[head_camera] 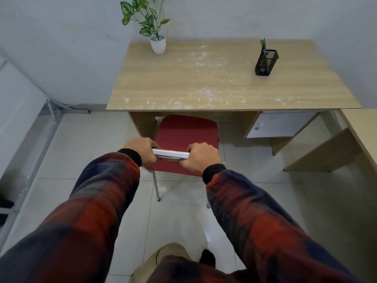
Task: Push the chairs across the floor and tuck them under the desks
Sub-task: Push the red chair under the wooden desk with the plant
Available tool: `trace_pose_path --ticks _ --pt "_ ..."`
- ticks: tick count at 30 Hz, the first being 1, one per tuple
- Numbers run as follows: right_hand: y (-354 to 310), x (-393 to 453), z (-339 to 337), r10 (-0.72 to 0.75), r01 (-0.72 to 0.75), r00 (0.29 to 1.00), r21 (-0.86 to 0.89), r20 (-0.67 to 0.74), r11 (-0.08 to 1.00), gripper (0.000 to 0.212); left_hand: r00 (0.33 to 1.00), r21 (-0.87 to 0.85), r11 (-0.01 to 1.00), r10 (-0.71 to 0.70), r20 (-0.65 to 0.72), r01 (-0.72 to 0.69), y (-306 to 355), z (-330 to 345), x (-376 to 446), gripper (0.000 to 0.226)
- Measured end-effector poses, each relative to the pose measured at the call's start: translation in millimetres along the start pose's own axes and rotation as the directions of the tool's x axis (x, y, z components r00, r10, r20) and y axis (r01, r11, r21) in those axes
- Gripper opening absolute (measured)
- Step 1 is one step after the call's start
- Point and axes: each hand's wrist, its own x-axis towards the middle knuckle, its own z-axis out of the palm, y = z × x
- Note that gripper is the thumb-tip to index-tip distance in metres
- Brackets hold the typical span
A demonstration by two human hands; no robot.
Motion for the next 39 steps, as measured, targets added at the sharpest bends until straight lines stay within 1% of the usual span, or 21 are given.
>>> trace_pose_path --ticks 8,13,16,19,22,29,32,37,39 --pt "42 13 -20 0.008 -0.007 1.0 -0.019 0.019 1.0 0.038 0.995 -0.034 0.999 -0.005 -0.101 0.002 35 13 18 0.036" --pt "41 15 -19 0.053 -0.052 0.999 -0.042 0.007 0.998 0.037 0.988 -0.025 0.997 0.07 -0.136 -0.074 30 14 24 0.034" --pt "24 24 -14 0.085 -0.085 0.996 -0.025 -0.009 0.996 0.039 0.987 -0.023 0.995 0.097 -0.127 -0.101 10 7 34 0.032" --pt "4 36 -9 0.088 -0.088 0.996 -0.002 -0.016 0.996 0.037 0.987 -0.005 0.993 0.118 -0.112 -0.119 -13 -3 48 0.035" --pt "-17 51 -2 0.103 -0.103 0.994 0.002 -0.019 0.995 0.038 0.986 0.006 0.991 0.133 -0.098 -0.133 -37 -12 62 0.032" --pt "-43 78 -3 0.124 -0.123 0.992 0.015 -0.031 0.992 0.038 0.986 0.003 0.987 0.159 -0.06 -0.159 -68 -31 90 0.032" --pt "-36 87 -10 0.134 -0.134 0.99 0.005 -0.03 0.991 0.036 0.985 -0.014 0.987 0.16 -0.069 -0.162 -60 -38 96 0.033" --pt "-7 89 -26 0.157 -0.157 0.988 0.011 0.004 0.988 0.035 0.982 -0.029 0.982 0.184 -0.032 -0.185 -27 -40 97 0.035" --pt "5 90 -29 0.154 -0.154 0.988 0.014 0.006 0.988 0.031 0.984 -0.045 0.983 0.177 -0.02 -0.178 -16 -37 98 0.035"
